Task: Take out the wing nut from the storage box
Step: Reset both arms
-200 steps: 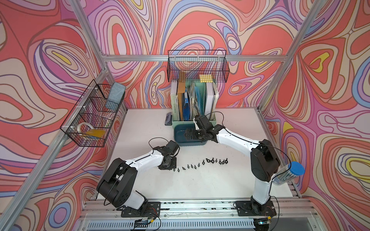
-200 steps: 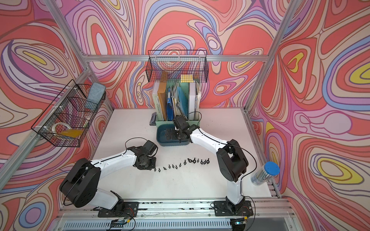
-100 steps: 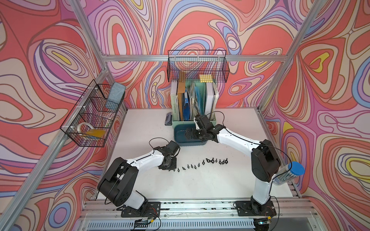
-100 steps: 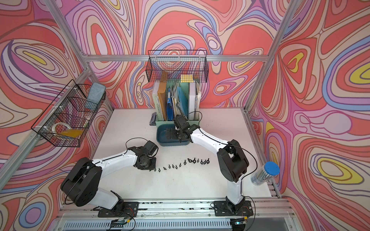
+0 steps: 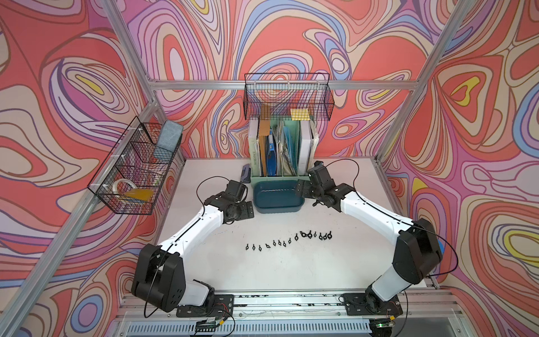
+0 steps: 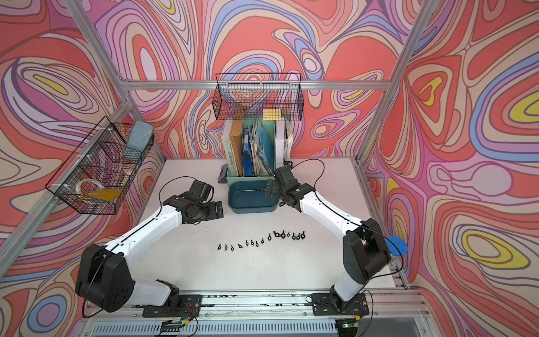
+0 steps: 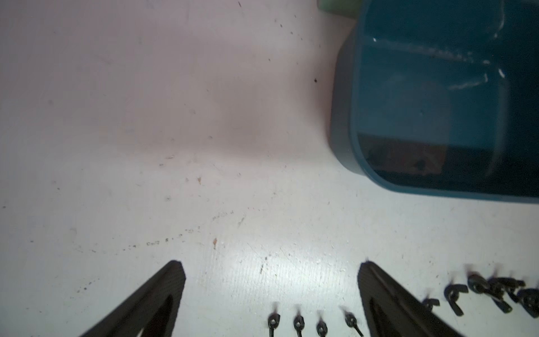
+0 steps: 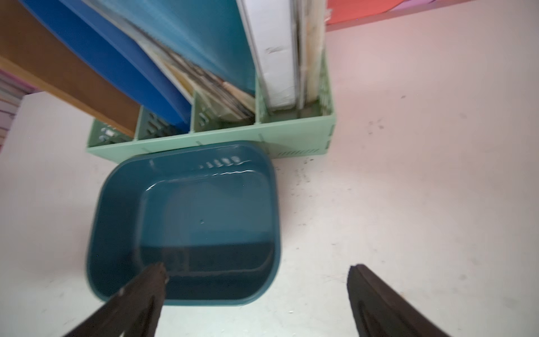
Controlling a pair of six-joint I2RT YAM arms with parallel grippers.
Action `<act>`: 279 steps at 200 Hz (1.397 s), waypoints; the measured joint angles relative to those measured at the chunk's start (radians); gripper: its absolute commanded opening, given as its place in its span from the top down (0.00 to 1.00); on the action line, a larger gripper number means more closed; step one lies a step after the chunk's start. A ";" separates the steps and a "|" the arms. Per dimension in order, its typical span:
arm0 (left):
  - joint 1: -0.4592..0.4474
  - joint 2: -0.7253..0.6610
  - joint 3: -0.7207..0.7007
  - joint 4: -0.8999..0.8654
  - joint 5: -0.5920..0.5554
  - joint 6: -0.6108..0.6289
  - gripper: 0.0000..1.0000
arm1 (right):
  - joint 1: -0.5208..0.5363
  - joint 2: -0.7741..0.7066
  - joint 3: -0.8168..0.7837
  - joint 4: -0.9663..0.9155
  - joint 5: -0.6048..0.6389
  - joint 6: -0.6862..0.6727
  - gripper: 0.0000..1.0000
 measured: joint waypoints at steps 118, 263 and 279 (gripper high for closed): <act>0.378 0.040 -0.224 0.356 -0.302 0.052 0.01 | -0.204 -0.062 -0.504 0.734 0.400 -0.426 0.02; 0.332 0.121 -0.694 1.436 -0.001 0.488 0.01 | -0.467 0.040 -0.791 1.313 -0.058 -0.552 0.02; 0.332 0.121 -0.690 1.469 0.003 0.498 0.01 | -0.503 0.055 -0.825 1.371 -0.139 -0.544 0.02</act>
